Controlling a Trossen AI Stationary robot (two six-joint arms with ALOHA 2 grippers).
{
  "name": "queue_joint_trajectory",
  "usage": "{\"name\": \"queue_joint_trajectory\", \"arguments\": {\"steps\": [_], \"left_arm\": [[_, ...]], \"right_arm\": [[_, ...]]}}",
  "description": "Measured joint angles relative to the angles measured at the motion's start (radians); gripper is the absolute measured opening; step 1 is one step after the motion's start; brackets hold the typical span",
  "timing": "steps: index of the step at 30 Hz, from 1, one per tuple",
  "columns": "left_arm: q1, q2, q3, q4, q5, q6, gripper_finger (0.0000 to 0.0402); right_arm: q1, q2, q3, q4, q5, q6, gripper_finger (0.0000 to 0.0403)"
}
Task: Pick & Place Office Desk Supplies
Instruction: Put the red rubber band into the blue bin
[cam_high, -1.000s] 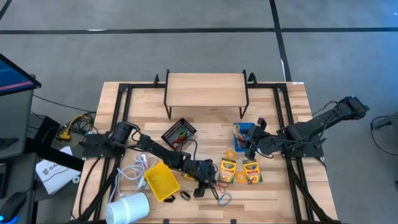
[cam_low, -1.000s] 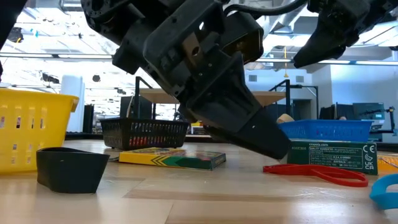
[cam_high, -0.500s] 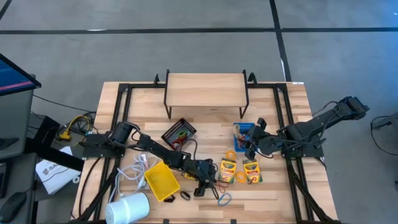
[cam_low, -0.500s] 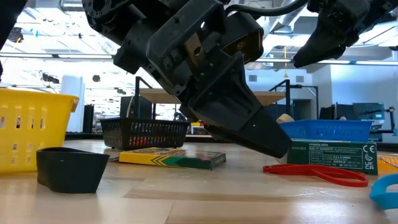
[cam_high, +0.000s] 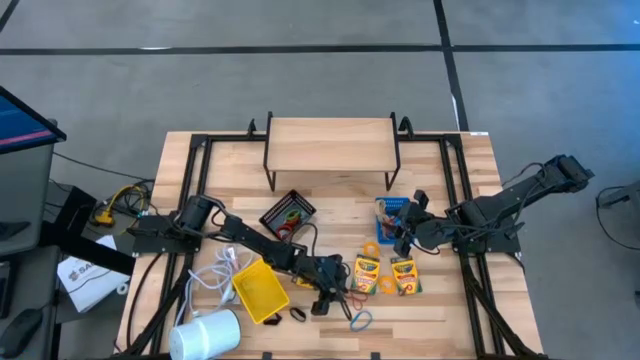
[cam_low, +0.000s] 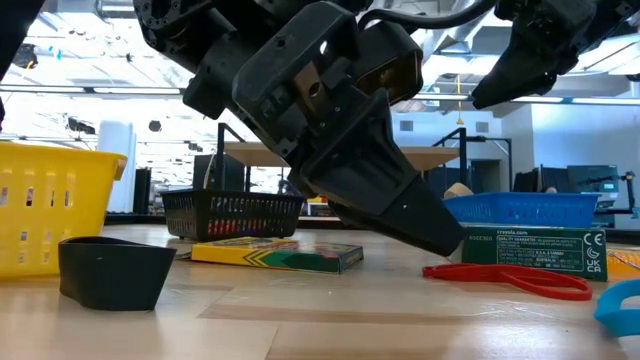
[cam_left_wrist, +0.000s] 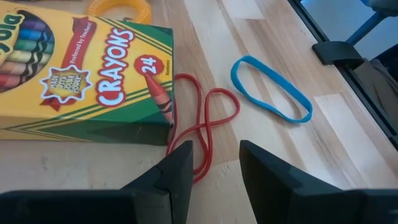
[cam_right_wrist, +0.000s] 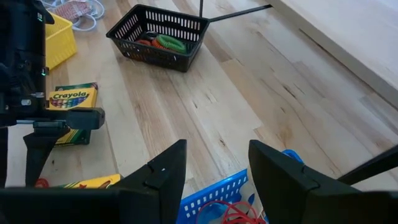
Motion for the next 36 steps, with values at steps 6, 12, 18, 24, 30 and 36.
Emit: {"name": "queue_joint_trajectory", "arguments": {"steps": [6,12,18,24,30,36], "left_arm": [[0.000,0.000,0.000,-0.006,0.000,0.001,0.0127],[0.000,0.009,0.000,-0.013,0.000,0.001,0.0127],[0.005,0.021,0.002,-0.002,0.003,0.007,0.0127],[0.003,0.021,0.001,-0.001,0.003,0.047,0.0127],[0.003,0.021,0.001,-0.004,0.003,0.056,0.0127],[0.000,0.022,0.001,-0.006,0.004,0.086,0.0127]], "right_arm": [[0.000,0.000,0.000,0.000,-0.003,0.003,0.0170],[0.005,0.000,0.000,0.000,-0.027,0.022,0.0170],[0.012,0.000,0.000,0.003,-0.027,0.021,0.0170],[0.012,0.000,0.000,0.000,-0.026,0.019,0.0170],[0.012,0.000,0.000,0.000,-0.026,0.019,0.0170],[0.012,0.000,0.000,0.000,-0.026,0.019,0.0170]]}}
